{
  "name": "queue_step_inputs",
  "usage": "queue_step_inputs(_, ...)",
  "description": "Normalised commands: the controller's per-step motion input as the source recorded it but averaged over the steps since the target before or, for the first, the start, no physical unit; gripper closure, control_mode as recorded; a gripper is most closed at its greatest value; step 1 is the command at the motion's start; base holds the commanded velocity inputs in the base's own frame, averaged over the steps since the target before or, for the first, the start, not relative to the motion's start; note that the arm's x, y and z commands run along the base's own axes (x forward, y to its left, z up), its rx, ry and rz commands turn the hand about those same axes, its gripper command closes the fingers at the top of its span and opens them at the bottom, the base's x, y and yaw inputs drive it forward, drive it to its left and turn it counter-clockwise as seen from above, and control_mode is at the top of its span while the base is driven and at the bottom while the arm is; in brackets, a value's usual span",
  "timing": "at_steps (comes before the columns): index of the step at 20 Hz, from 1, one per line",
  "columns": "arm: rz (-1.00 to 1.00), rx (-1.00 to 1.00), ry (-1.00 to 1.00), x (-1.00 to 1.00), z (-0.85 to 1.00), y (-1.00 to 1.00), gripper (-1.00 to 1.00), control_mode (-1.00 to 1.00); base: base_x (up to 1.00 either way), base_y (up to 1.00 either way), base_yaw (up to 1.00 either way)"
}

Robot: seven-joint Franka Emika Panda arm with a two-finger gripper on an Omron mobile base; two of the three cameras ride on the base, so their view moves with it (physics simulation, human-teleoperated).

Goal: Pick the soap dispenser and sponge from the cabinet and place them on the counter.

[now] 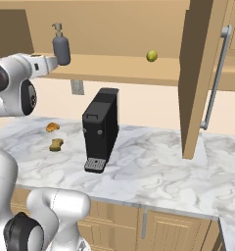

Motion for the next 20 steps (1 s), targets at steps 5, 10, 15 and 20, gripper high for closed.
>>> queue_step_inputs(5, 0.00, 0.00, 0.00, 0.01, 0.00, 0.00, -1.00, -1.00, 0.00, 0.00, 0.00)
queue_step_inputs(10, 0.00, 0.00, 0.03, 0.16, 0.08, 0.00, -1.00, -1.00, 0.00, 0.00, 0.00)
queue_step_inputs(15, 0.00, 0.00, 0.04, 0.10, 0.14, 0.00, -1.00, -1.00, 0.00, 0.00, 0.00)
queue_step_inputs(20, 0.00, 0.00, 0.03, 0.09, 0.16, 0.00, -1.00, -1.00, 0.00, 0.00, 0.00)
